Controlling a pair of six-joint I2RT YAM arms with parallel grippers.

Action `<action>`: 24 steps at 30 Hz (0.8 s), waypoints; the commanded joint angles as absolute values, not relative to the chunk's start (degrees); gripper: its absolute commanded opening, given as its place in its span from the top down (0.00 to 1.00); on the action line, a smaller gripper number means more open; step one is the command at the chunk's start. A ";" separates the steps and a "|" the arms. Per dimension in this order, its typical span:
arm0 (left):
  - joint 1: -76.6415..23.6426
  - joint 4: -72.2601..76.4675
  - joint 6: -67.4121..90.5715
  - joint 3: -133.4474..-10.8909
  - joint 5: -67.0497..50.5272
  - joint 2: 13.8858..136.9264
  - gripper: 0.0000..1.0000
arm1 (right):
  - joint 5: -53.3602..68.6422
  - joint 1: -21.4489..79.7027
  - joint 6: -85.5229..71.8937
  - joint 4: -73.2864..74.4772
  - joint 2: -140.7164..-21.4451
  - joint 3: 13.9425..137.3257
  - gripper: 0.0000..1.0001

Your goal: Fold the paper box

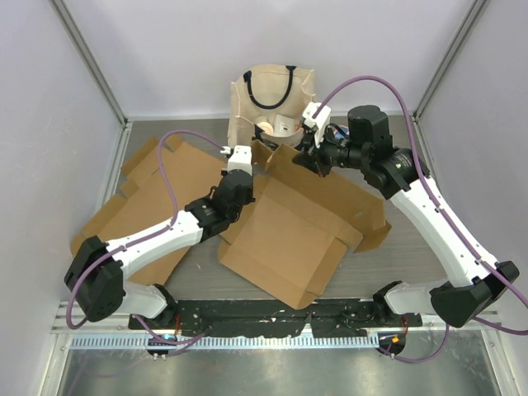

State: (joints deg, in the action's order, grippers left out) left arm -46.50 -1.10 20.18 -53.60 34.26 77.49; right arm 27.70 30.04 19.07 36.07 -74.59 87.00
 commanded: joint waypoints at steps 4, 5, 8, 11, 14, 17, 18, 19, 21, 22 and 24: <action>-46.58 -1.93 23.38 -55.73 29.36 79.80 0.93 | 30.76 30.15 17.49 31.20 -72.16 89.30 0.99; -46.58 -1.93 23.99 -55.55 29.36 80.07 0.93 | 31.28 30.06 17.14 30.33 -72.16 89.21 0.99; -46.58 -0.28 25.22 -53.80 29.09 78.76 0.93 | 30.68 30.15 15.82 29.88 -72.42 89.65 0.99; -46.58 1.75 26.01 -51.51 29.53 76.39 0.91 | 30.06 30.15 15.21 29.88 -72.16 89.74 0.99; -46.15 2.19 27.59 -49.49 29.36 73.66 0.87 | 30.15 29.97 14.15 29.53 -71.63 89.39 0.99; -45.70 6.48 29.35 -44.22 24.88 65.94 0.82 | 29.44 28.49 13.01 29.71 -71.54 88.95 0.99; -45.70 7.55 29.88 -41.08 24.53 61.65 0.81 | 29.62 27.95 12.66 29.62 -71.54 88.95 0.99; -45.53 7.99 30.49 -39.74 24.78 59.18 0.79 | 30.40 27.43 11.87 29.45 -71.54 88.86 0.99; -44.04 6.77 31.81 -37.19 25.57 53.47 0.79 | 31.72 26.28 11.25 29.44 -71.63 88.86 0.99; -43.16 5.38 33.30 -36.57 25.05 52.05 0.79 | 32.86 26.02 11.16 29.01 -71.54 88.68 0.99; -39.04 4.49 35.32 -35.25 22.17 48.97 0.78 | 33.83 25.14 10.64 28.74 -71.37 88.33 0.99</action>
